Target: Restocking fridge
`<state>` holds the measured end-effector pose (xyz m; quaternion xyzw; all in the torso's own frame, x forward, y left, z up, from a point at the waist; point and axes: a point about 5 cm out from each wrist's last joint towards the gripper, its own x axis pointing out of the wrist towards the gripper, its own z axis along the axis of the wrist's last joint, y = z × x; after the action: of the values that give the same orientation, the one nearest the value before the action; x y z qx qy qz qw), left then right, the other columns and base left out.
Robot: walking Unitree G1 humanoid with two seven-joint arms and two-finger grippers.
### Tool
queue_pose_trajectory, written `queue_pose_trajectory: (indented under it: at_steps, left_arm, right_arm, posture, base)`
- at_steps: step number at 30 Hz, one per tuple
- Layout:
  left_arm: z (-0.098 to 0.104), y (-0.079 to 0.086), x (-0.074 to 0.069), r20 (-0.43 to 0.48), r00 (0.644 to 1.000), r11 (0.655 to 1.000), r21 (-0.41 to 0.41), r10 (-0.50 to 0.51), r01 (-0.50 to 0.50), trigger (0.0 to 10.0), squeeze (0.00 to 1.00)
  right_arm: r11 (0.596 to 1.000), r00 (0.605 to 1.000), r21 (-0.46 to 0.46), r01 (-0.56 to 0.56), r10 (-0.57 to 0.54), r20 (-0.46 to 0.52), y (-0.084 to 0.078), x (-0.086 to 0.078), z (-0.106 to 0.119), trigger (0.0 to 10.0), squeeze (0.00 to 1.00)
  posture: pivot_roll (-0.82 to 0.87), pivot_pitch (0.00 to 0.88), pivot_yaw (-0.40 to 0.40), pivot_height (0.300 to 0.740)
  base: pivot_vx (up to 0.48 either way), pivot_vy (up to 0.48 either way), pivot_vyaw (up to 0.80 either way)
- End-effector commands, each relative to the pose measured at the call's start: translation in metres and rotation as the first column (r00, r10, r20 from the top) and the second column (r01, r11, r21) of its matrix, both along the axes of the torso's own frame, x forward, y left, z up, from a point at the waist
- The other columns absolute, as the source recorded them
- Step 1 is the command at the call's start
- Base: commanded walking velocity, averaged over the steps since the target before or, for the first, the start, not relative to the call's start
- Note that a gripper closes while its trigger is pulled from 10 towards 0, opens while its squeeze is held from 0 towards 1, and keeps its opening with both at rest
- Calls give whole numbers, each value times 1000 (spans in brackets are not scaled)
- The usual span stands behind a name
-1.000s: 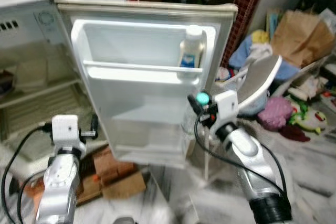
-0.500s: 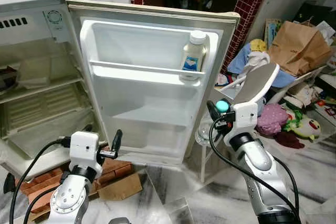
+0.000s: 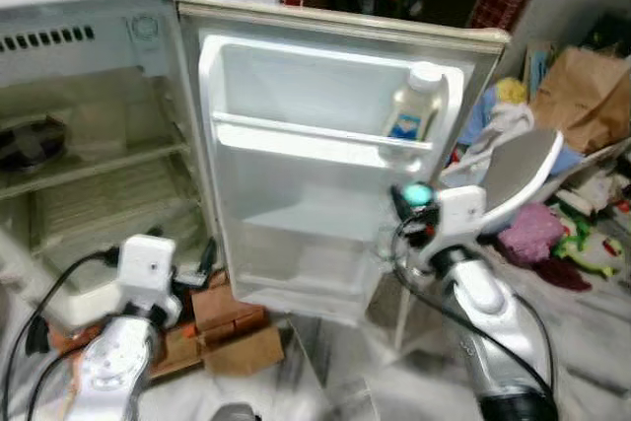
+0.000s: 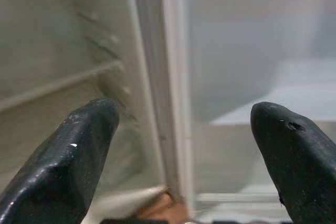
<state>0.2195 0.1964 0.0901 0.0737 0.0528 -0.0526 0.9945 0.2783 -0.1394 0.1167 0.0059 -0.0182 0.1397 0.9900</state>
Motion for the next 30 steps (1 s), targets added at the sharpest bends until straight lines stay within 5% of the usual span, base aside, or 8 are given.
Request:
queue_pose_trajectory:
  at_steps: [1,12,26,30]
  left_arm:
    - [1,-3,3,9,1000,1000,19,-10,10,10000,0]
    - [6,9,15,24,999,999,39,33,-34,10000,0]
    - [5,-2,18,34,999,999,14,35,-35,10000,0]
    - [3,-4,16,24,999,999,3,41,-41,10000,0]
  right_arm:
    - [999,998,-12,49,-48,41,-14,2,9,10000,0]
    - [998,997,1,59,-59,50,-15,7,12,10000,0]
    - [1000,998,3,26,-26,64,-8,13,17,10000,0]
    - [1000,998,6,13,-13,64,-5,13,16,10000,0]
  posture:
    - [139,0,-65,740]
    - [138,0,-59,740]
    - [135,0,-66,740]
    - [136,3,-69,705]
  base:
    - [0,0,0]
    - [0,0,0]
    - [0,0,0]
    - [0,0,0]
